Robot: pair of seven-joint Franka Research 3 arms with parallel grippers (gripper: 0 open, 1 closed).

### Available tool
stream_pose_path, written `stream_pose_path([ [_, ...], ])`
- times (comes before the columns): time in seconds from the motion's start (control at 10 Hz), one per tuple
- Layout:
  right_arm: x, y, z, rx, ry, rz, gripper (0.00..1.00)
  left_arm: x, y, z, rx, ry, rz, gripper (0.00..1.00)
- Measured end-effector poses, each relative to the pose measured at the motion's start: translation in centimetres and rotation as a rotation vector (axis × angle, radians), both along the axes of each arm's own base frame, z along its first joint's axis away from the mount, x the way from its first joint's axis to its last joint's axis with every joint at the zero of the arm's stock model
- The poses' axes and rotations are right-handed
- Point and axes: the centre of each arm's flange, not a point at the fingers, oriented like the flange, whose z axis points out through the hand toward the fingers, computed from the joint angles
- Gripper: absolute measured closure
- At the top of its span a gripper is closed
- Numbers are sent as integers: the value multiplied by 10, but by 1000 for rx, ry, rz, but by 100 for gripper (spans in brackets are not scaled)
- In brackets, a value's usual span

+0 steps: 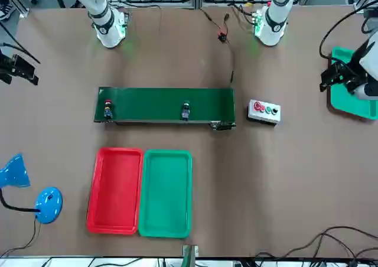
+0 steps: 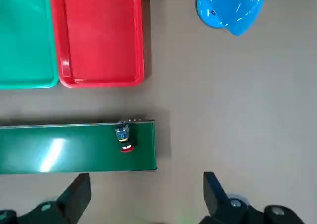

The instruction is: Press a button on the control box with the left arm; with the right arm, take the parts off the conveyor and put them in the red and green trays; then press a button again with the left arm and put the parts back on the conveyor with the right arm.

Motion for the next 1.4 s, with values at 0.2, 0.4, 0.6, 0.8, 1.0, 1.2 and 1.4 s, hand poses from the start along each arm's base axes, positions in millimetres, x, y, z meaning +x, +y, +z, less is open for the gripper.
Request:
stream_pose_path([
  [0.2,0,0,0,0,0,0,0,0,0,0,0,-1,0,0],
  [0.4,-1,0,0,0,7,1,0,0,0,1,0,-1,-1,0],
  [0.6,-1,2,-1,1,10,4,0,1,0,1,0,-6,0,3],
  [0.8,-1,4,-1,1,11,8,0,0,-2,1,-1,-7,-8,13],
  [1.0,-1,5,-1,1,11,9,0,-1,-9,-13,1,23,-12,48],
  [1.2,-1,6,-3,1,18,10,0,0,-17,-42,-47,59,-10,78],
  [1.4,-1,6,-10,1,34,11,0,-7,-19,-75,-63,57,-4,99],
])
